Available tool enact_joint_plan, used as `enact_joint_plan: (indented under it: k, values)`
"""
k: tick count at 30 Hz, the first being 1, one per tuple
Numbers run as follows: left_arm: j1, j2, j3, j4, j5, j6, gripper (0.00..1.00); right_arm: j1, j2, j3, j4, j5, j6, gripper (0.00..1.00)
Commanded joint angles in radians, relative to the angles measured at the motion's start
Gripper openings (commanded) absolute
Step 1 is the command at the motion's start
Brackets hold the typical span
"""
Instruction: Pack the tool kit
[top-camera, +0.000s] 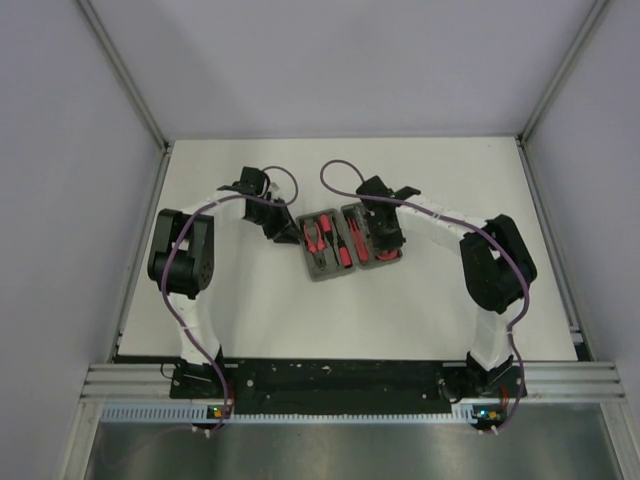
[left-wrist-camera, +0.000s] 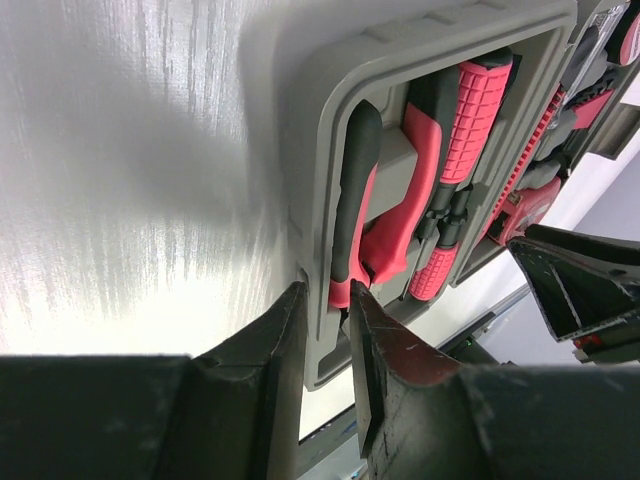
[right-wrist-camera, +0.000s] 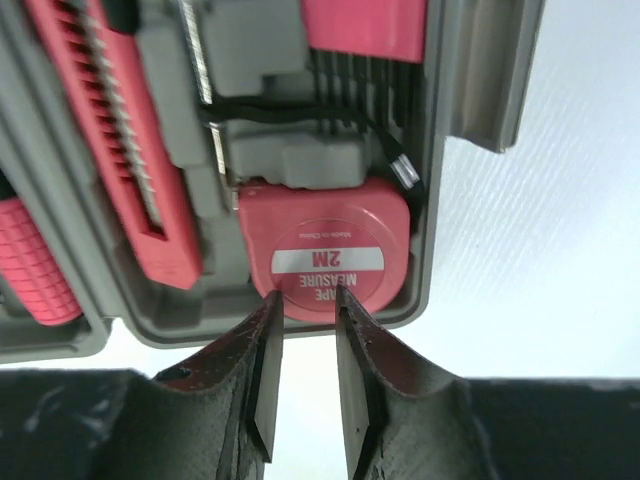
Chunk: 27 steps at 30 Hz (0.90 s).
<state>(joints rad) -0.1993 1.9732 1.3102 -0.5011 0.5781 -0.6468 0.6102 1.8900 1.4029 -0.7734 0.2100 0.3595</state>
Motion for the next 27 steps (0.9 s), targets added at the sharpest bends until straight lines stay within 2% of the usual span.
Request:
enact_joint_plan:
  k: [1, 19, 24, 27]
  values:
    - [0.003, -0.008, 0.038, -0.005, 0.000, 0.019, 0.29, -0.032, -0.023, -0.071, 0.043, -0.072, 0.042, 0.26]
    - [0.005, -0.023, 0.049, -0.013, 0.005, 0.019, 0.29, -0.069, 0.006, -0.249, 0.166, -0.073, 0.107, 0.20]
    - [0.009, -0.057, 0.096, -0.028, 0.012, 0.019, 0.34, -0.067, -0.074, -0.168, 0.168, -0.061, 0.061, 0.25]
    - [0.015, -0.079, 0.138, -0.037, 0.019, 0.018, 0.39, -0.067, -0.117, -0.072, 0.168, -0.061, 0.042, 0.36]
